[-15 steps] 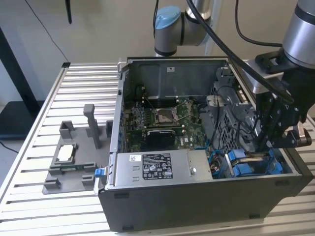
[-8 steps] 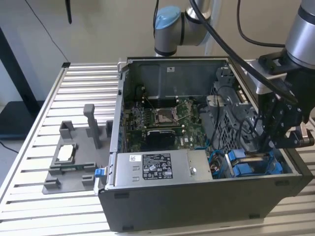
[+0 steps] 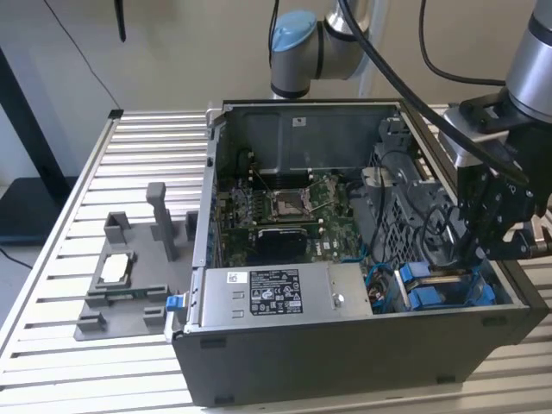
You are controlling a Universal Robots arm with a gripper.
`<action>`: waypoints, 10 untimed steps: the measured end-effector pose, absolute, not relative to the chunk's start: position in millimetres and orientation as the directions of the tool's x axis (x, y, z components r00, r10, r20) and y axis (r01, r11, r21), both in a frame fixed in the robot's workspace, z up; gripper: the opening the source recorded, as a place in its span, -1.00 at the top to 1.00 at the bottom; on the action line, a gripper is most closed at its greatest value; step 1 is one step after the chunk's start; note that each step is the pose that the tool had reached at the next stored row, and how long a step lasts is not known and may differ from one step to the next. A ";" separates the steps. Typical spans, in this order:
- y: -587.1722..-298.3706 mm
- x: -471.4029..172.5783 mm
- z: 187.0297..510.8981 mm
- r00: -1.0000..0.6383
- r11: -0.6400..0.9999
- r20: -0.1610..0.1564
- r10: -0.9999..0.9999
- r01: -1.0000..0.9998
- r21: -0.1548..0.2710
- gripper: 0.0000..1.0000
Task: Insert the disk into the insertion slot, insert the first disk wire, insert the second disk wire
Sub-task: 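Insert the first disk wire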
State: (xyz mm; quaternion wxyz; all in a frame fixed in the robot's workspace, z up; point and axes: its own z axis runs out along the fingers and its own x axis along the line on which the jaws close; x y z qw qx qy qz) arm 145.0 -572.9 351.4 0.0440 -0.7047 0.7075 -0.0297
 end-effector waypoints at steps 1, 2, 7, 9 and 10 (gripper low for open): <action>-572.9 145.0 351.4 -0.003 0.005 -0.020 -1.000 -0.995 -0.104 0.62; -572.9 145.0 351.4 -0.003 0.005 -0.020 -1.000 -0.995 -0.104 0.62; -567.2 144.9 350.4 -0.013 0.015 -0.020 -1.000 -0.995 -0.102 0.62; -566.0 144.4 349.3 -0.019 0.021 -0.020 -1.000 -0.995 -0.094 0.62; -565.6 144.3 348.8 -0.022 0.024 -0.019 -1.000 -0.996 -0.088 0.62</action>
